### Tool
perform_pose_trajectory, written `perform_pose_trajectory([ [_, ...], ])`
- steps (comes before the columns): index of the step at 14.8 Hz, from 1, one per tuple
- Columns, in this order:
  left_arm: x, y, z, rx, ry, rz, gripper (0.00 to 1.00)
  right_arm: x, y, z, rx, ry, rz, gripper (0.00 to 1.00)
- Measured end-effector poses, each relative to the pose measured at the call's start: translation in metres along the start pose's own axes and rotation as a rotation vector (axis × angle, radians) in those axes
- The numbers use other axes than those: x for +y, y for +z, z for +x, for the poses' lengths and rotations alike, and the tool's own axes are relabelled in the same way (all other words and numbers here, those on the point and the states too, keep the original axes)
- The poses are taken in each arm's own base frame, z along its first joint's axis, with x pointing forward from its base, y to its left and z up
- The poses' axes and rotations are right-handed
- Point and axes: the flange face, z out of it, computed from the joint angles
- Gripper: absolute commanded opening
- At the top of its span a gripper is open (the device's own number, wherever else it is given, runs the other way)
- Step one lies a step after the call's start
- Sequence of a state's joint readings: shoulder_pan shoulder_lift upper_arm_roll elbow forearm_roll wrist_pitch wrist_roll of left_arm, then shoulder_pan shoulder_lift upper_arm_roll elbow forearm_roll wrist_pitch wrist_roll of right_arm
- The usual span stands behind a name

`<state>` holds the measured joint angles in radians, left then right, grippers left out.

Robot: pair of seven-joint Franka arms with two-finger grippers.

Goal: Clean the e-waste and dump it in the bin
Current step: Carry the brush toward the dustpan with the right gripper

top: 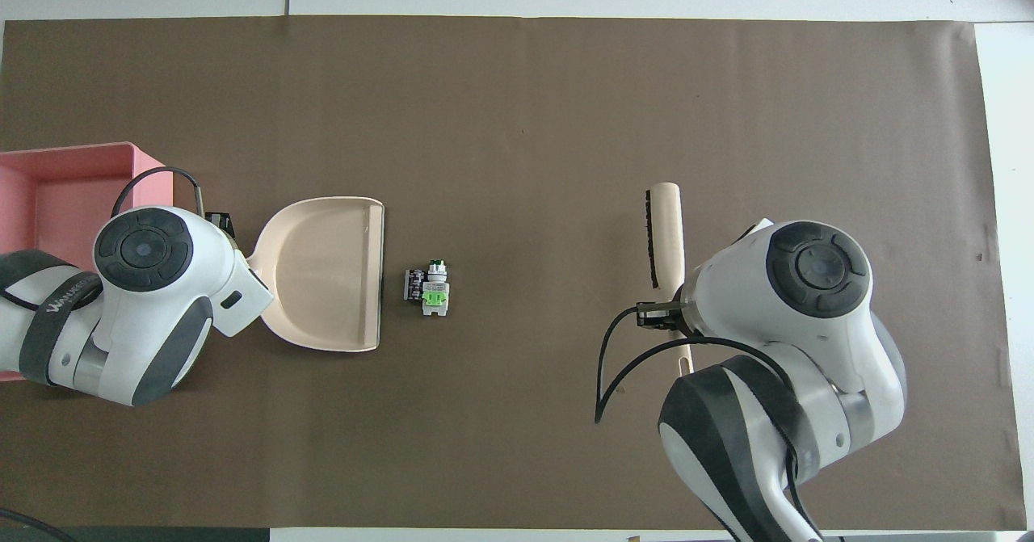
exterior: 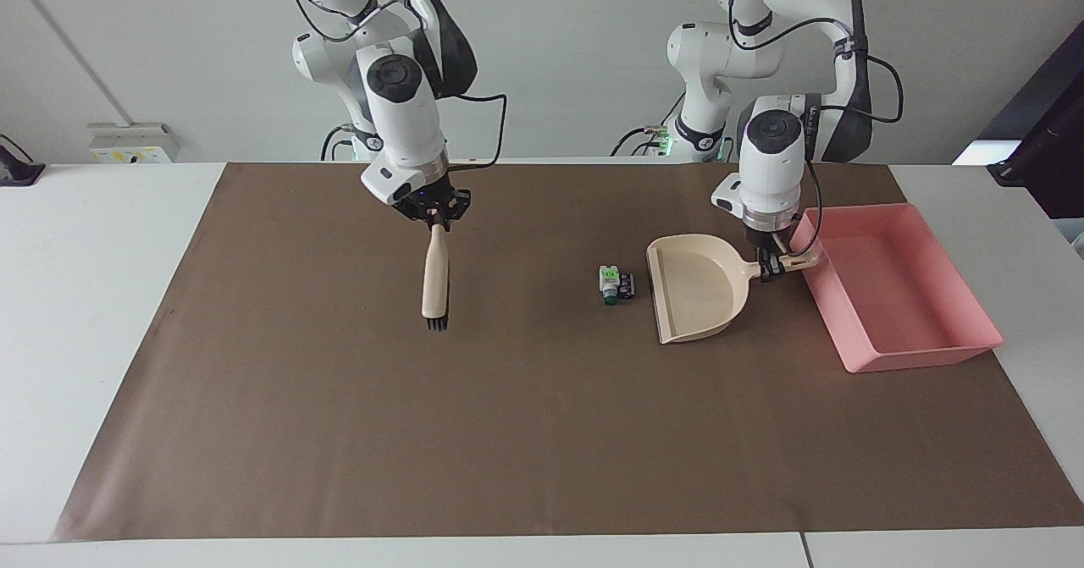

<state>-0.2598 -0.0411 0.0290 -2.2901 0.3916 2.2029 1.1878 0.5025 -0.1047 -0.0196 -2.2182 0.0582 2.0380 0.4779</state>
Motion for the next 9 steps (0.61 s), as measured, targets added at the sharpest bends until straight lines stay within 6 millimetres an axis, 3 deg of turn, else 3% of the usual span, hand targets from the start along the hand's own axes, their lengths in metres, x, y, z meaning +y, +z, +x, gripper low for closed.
perform_pose_trajectory([
  [3,0.004,0.003,0.003,-0.009,-0.027,-0.022,0.00,-0.057,0.020,-0.021,0.026,-0.030,0.005,0.00],
  [9,0.009,0.000,0.025,-0.014,-0.059,-0.022,0.00,-0.140,0.059,-0.050,0.039,-0.034,0.002,0.00],
])
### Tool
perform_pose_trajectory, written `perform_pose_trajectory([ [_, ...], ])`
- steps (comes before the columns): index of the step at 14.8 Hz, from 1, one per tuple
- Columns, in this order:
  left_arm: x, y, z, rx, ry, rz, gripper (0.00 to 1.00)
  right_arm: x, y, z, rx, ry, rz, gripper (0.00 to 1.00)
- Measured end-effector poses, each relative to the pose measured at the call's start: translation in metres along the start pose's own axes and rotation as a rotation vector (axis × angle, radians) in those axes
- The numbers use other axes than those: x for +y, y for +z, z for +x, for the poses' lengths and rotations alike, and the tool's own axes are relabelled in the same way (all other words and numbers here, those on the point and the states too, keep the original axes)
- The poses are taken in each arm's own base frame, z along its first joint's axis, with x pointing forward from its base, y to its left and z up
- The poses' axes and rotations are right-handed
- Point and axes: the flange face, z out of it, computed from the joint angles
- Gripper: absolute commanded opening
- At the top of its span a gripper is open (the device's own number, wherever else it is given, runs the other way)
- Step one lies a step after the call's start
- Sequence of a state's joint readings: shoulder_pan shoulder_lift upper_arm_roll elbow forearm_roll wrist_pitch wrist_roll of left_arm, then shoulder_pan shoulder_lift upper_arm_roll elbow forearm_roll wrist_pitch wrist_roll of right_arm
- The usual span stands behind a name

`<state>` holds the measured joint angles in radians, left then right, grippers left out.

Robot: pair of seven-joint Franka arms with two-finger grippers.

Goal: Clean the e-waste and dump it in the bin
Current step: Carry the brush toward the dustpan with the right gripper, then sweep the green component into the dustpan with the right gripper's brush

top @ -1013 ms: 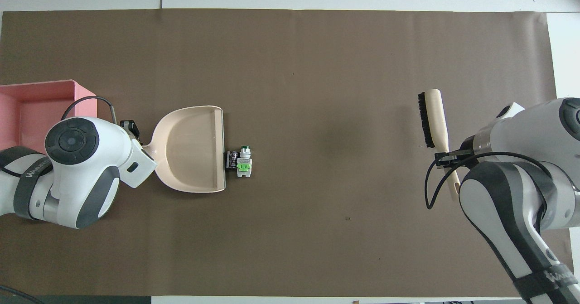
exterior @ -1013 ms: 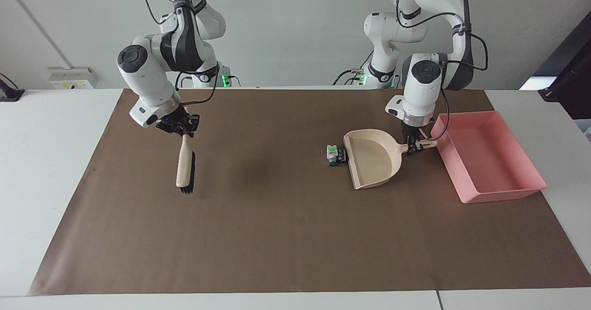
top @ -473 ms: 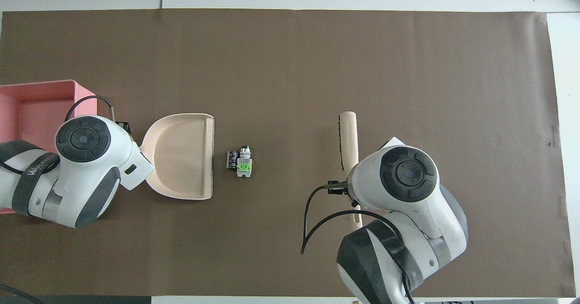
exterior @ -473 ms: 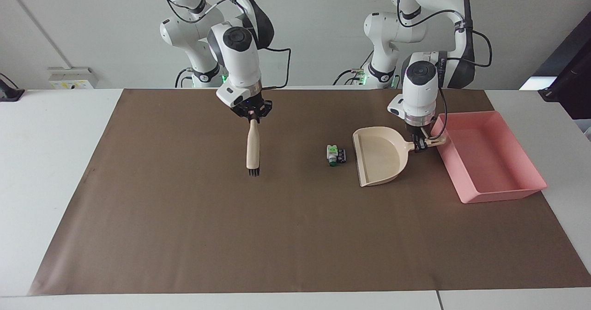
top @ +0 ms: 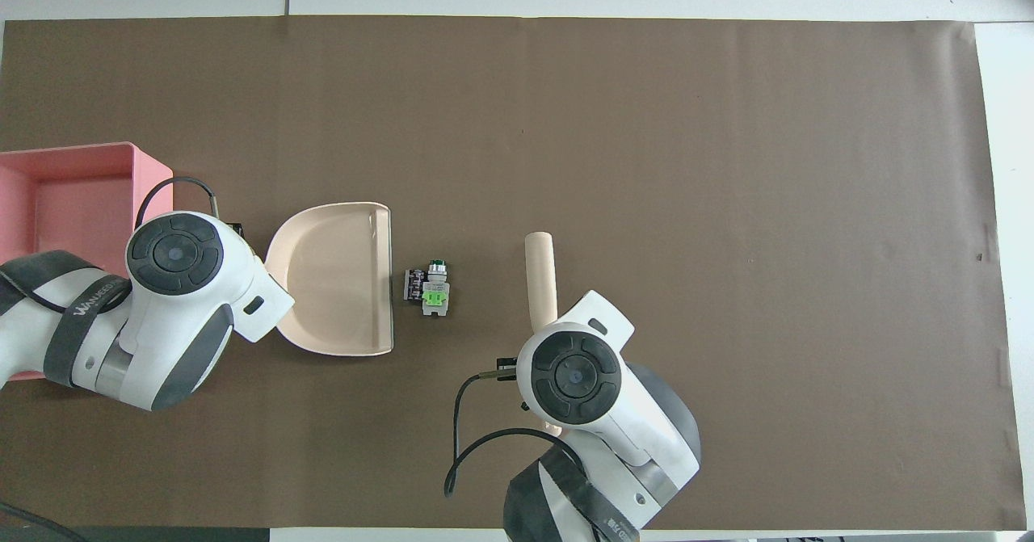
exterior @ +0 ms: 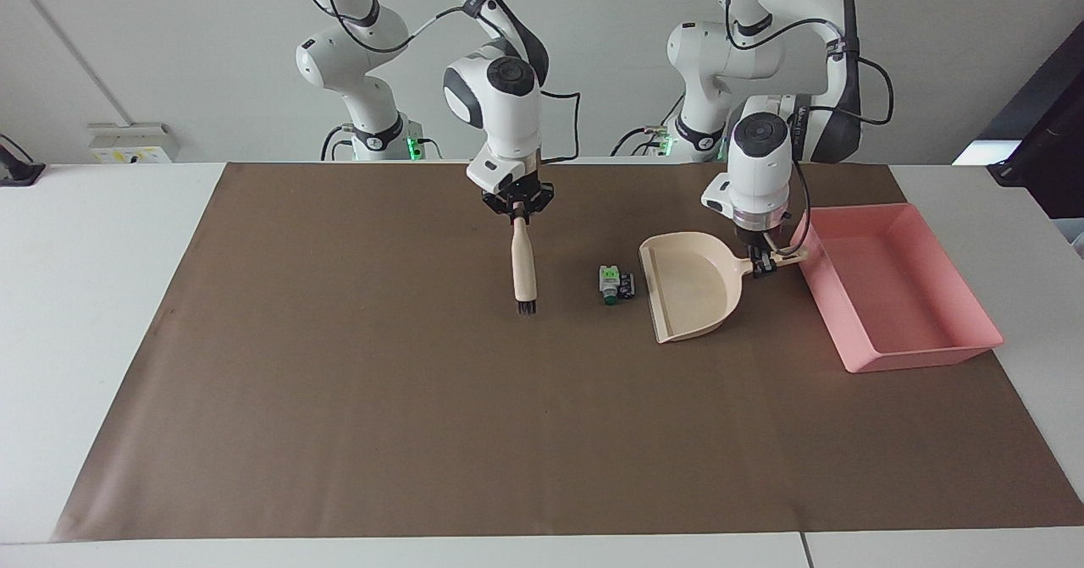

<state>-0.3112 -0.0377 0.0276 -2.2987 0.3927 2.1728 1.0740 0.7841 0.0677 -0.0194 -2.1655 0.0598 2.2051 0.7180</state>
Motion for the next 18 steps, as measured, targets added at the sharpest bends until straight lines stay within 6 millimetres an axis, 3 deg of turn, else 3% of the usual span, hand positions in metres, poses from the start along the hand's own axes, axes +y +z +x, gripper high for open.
perform_pose_trajectory([
  [3,0.002,0.000,0.006,-0.003,-0.006,-0.003,0.00,-0.055,0.014,-0.001,0.004,0.006,-0.002,0.00],
  [5,0.003,0.002,0.006,-0.004,-0.008,-0.007,0.00,-0.075,0.025,0.004,0.004,-0.006,-0.004,0.00],
  [12,0.006,0.006,0.007,-0.019,0.000,-0.006,0.00,-0.112,0.042,0.000,0.043,-0.007,0.042,0.00],
  [18,0.008,0.009,0.007,-0.027,0.009,-0.005,0.00,-0.148,0.048,-0.011,0.032,0.097,0.273,0.00],
])
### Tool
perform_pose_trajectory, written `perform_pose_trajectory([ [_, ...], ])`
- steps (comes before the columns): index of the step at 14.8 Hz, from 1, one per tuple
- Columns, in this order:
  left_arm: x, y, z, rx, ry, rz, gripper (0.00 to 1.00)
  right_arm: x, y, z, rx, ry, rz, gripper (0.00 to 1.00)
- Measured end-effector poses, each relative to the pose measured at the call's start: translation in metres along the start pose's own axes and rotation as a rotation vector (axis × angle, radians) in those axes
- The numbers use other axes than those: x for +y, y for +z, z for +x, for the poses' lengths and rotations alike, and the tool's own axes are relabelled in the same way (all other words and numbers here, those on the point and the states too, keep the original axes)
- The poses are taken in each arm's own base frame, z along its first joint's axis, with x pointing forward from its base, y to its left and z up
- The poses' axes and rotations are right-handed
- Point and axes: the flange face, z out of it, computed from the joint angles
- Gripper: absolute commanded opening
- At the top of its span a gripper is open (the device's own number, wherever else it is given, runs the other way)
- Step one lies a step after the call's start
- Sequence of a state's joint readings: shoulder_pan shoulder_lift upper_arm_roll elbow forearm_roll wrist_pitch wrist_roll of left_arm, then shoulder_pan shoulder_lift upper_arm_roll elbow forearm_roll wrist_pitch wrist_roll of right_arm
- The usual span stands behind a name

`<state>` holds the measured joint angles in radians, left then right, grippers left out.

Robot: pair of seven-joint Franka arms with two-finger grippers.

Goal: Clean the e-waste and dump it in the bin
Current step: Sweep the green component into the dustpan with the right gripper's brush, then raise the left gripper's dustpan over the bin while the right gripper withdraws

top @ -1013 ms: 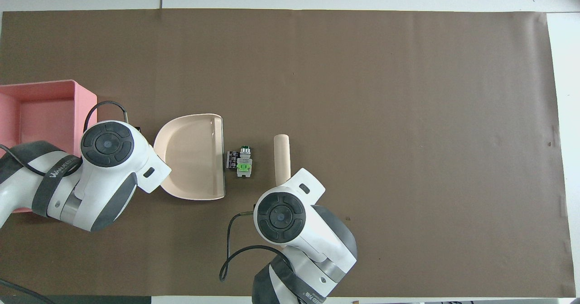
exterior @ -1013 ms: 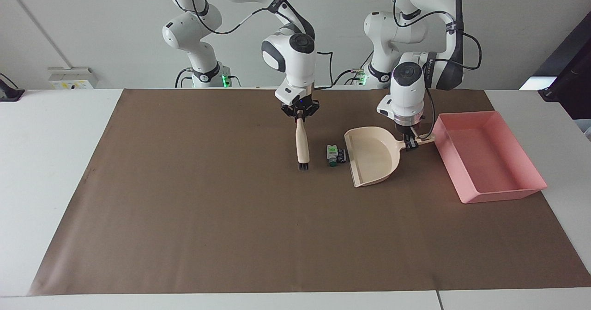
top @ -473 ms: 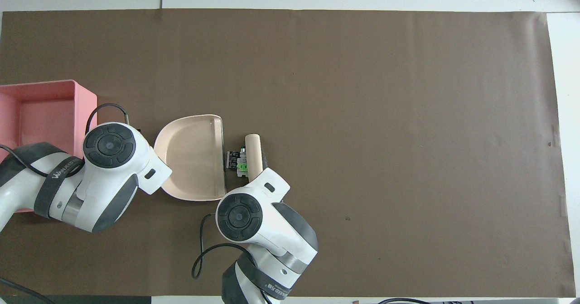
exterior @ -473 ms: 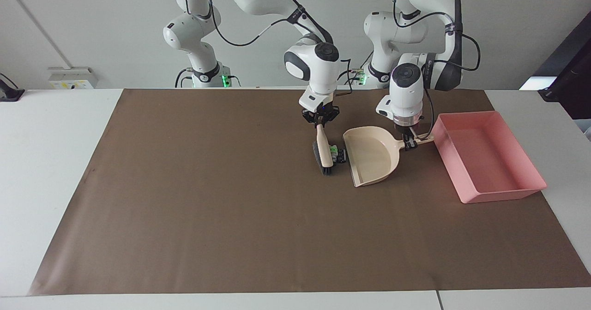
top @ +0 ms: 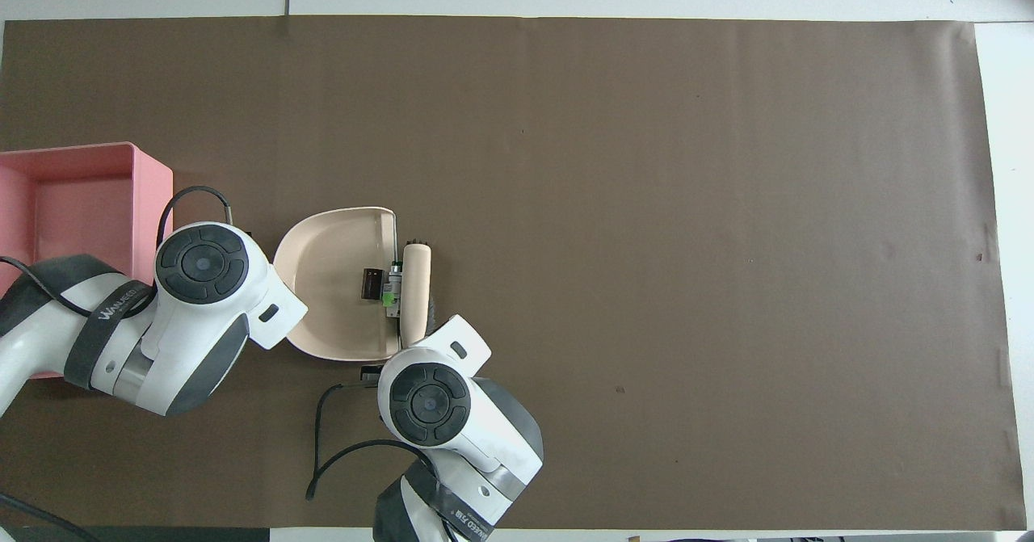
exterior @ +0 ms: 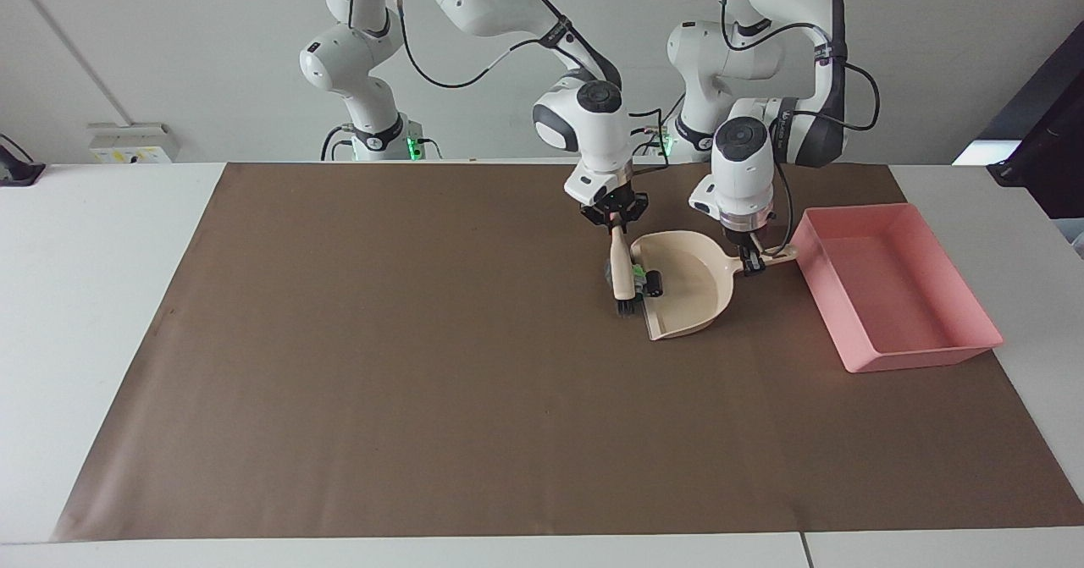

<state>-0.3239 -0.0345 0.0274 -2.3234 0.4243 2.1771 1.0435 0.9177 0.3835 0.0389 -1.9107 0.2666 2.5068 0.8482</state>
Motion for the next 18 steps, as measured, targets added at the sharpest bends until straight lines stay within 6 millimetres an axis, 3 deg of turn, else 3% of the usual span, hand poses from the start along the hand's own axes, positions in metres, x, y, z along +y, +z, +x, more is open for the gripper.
perform_pose_trajectory([
  [2,0.001,0.002,0.000,0.002,-0.001,0.002,0.00,-0.013,-0.003,-0.004,-0.024,0.033,0.063,0.00],
  [6,0.000,0.005,-0.004,0.011,-0.008,0.010,0.00,-0.031,-0.018,0.009,-0.021,0.056,0.119,0.00],
  [12,-0.005,0.007,-0.011,0.033,-0.019,0.037,0.00,-0.032,-0.021,0.015,-0.054,0.061,0.091,0.00],
  [14,-0.007,0.009,-0.017,0.070,-0.011,0.033,0.00,-0.028,-0.040,0.021,-0.087,0.067,0.065,0.00],
  [18,-0.012,0.015,-0.036,0.162,0.020,-0.007,0.00,0.002,-0.121,0.047,-0.103,0.070,0.005,0.00],
])
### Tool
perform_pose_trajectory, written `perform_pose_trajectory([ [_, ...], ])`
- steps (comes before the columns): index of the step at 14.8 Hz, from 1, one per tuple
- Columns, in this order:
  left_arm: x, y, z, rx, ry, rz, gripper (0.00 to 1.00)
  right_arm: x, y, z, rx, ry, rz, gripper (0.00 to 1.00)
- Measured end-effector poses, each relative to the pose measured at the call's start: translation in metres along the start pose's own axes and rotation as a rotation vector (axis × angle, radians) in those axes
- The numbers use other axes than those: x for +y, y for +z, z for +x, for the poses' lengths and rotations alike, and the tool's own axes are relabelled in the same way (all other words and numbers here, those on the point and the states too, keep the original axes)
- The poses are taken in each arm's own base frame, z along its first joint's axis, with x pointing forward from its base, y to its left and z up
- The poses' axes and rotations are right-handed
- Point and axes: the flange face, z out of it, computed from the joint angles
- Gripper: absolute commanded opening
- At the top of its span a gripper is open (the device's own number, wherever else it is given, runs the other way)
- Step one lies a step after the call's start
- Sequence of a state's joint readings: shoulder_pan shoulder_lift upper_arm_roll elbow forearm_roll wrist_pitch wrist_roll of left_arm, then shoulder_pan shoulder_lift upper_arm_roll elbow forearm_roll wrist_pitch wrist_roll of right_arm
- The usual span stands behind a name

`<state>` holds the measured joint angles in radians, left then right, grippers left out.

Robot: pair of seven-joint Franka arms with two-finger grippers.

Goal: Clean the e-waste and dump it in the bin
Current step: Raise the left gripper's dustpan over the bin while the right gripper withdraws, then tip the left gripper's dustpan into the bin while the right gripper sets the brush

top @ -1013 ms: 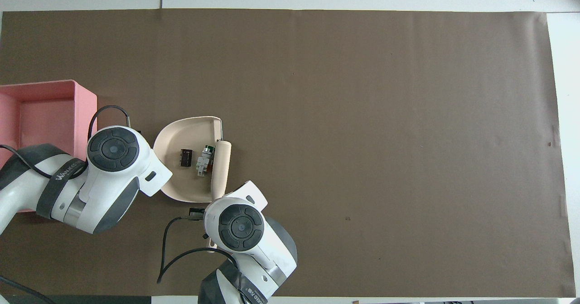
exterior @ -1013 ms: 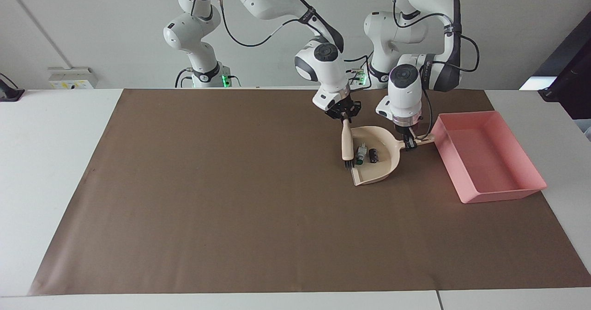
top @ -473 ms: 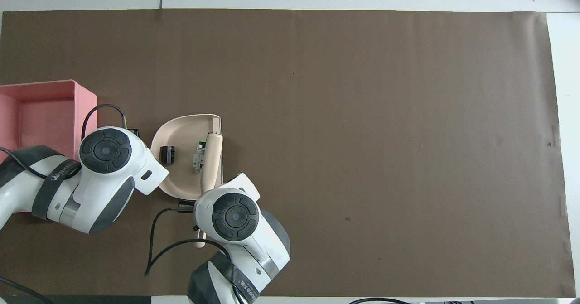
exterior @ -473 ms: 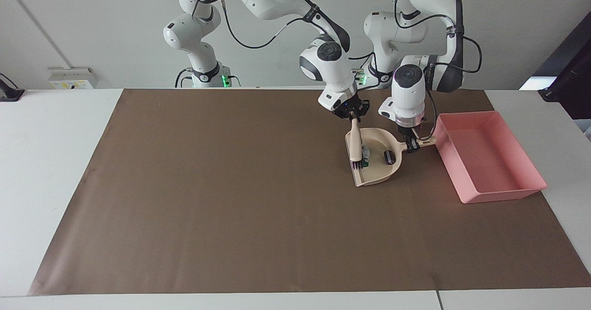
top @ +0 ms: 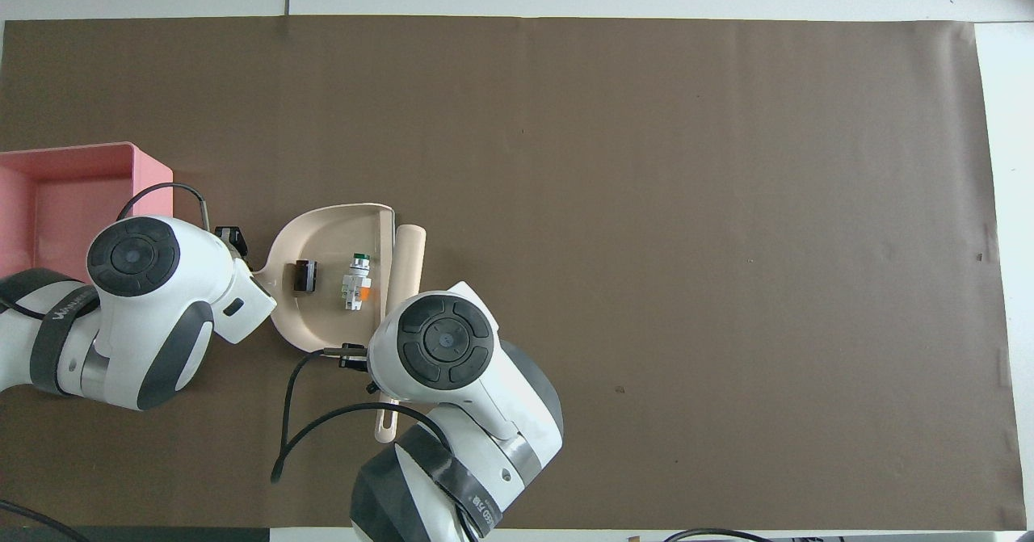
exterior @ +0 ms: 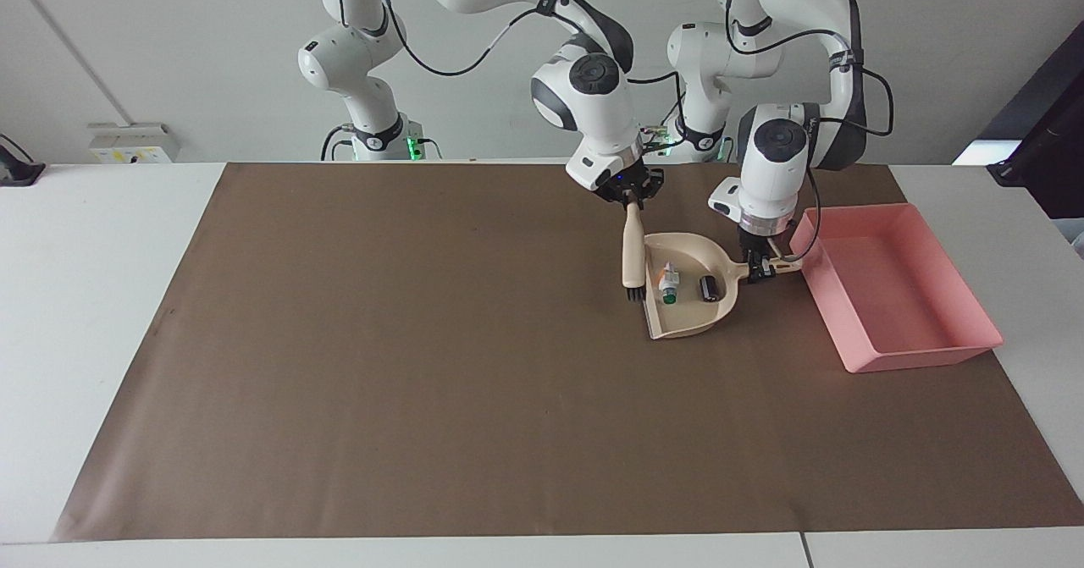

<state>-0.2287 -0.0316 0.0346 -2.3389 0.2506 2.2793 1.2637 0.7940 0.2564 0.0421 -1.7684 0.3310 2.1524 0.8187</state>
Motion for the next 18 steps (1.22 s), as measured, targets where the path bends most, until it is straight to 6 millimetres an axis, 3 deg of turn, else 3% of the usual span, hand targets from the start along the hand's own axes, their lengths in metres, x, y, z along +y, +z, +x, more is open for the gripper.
perform_pose_trajectory([
  [2,-0.006,-0.008,-0.009,0.026,-0.009,-0.013,0.00,0.032,-0.036,0.028,0.025,0.019,-0.025,0.00],
  [4,-0.017,-0.027,-0.021,0.039,-0.014,-0.021,0.00,0.080,-0.063,0.075,0.046,0.028,-0.066,0.00],
  [7,-0.035,-0.063,-0.059,0.037,-0.036,-0.019,0.00,0.178,-0.098,0.146,0.030,0.011,-0.117,0.00],
  [9,-0.045,-0.082,-0.096,0.035,-0.049,-0.001,0.00,0.236,-0.116,0.175,0.017,-0.002,-0.158,0.00],
  [14,-0.050,-0.107,-0.211,0.023,-0.152,0.041,0.00,0.332,-0.141,0.196,-0.073,-0.082,-0.271,0.00],
  [18,-0.035,-0.102,-0.315,0.009,-0.216,0.048,0.00,0.416,-0.161,0.200,-0.145,-0.109,-0.300,0.00],
])
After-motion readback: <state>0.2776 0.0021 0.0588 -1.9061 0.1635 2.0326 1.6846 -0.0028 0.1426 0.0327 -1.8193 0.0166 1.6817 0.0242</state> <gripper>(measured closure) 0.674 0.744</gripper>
